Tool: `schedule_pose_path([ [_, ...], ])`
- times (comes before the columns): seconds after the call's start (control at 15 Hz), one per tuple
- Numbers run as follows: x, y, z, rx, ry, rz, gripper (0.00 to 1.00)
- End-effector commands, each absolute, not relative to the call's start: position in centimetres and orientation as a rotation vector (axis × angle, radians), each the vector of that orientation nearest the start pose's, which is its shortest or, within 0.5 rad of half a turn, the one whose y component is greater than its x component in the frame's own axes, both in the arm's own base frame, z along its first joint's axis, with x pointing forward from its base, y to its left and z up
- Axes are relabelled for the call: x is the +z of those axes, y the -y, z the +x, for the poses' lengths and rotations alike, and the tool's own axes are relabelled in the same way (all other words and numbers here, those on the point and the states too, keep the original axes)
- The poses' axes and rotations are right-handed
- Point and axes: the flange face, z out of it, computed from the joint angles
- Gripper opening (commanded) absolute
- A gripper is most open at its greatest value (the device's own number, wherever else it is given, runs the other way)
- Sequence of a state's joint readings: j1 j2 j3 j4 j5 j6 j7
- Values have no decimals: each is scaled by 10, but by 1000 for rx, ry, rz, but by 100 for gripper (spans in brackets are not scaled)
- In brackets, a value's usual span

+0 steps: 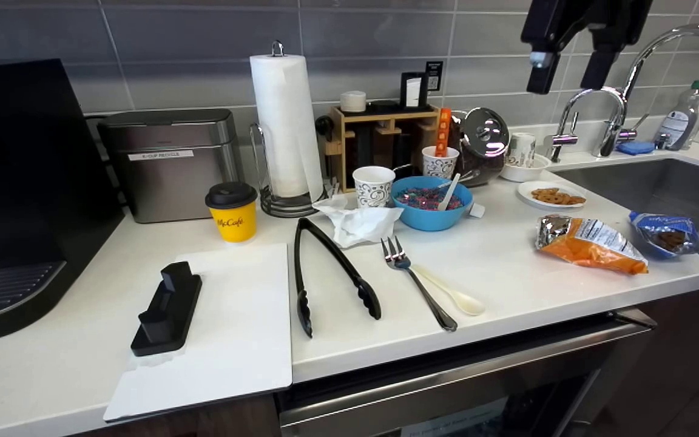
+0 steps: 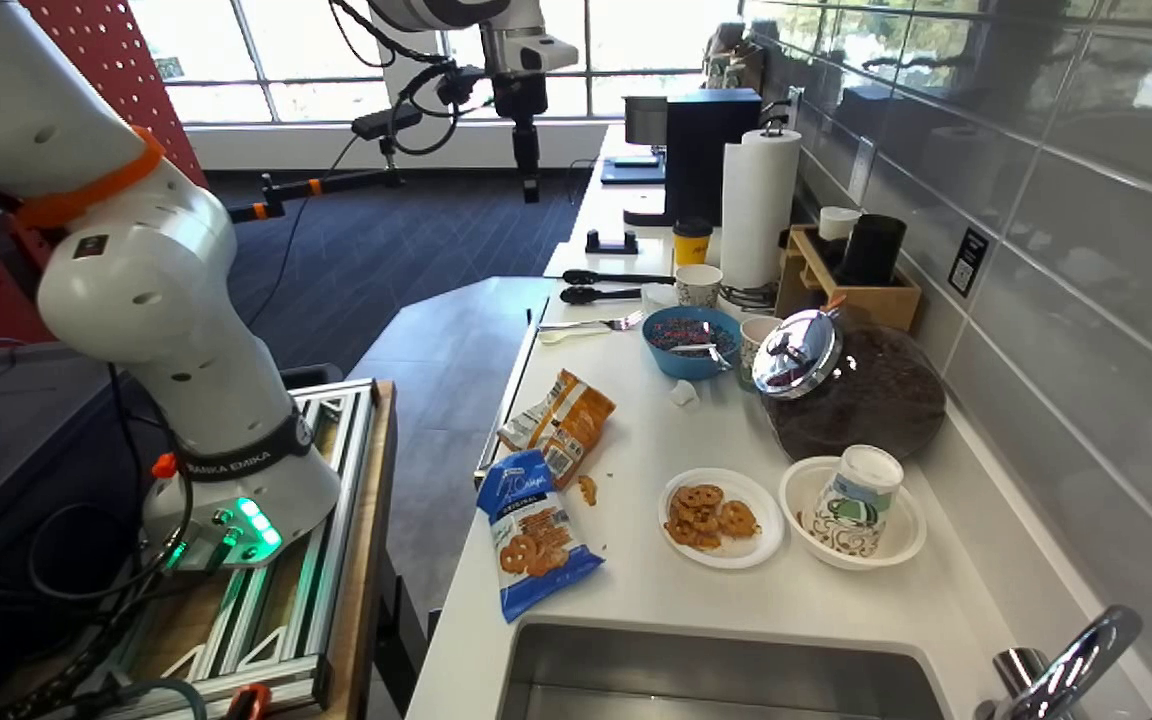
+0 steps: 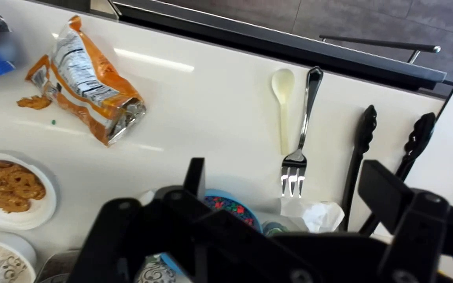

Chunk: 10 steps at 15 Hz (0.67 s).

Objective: Use the white spoon to remove some contents from the blue bowl then put the spoon back on the counter.

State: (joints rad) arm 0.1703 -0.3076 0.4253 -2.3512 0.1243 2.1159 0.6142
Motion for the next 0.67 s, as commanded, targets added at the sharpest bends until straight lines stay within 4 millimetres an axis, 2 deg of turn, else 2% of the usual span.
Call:
schedule_pose_path([
  [0.0,407,-299,386,12,-24,-3099,100],
  [0.33,348,-320,394,92,47,-3116,100],
  [0.6,309,-323,412,28,68,-3147,100],
])
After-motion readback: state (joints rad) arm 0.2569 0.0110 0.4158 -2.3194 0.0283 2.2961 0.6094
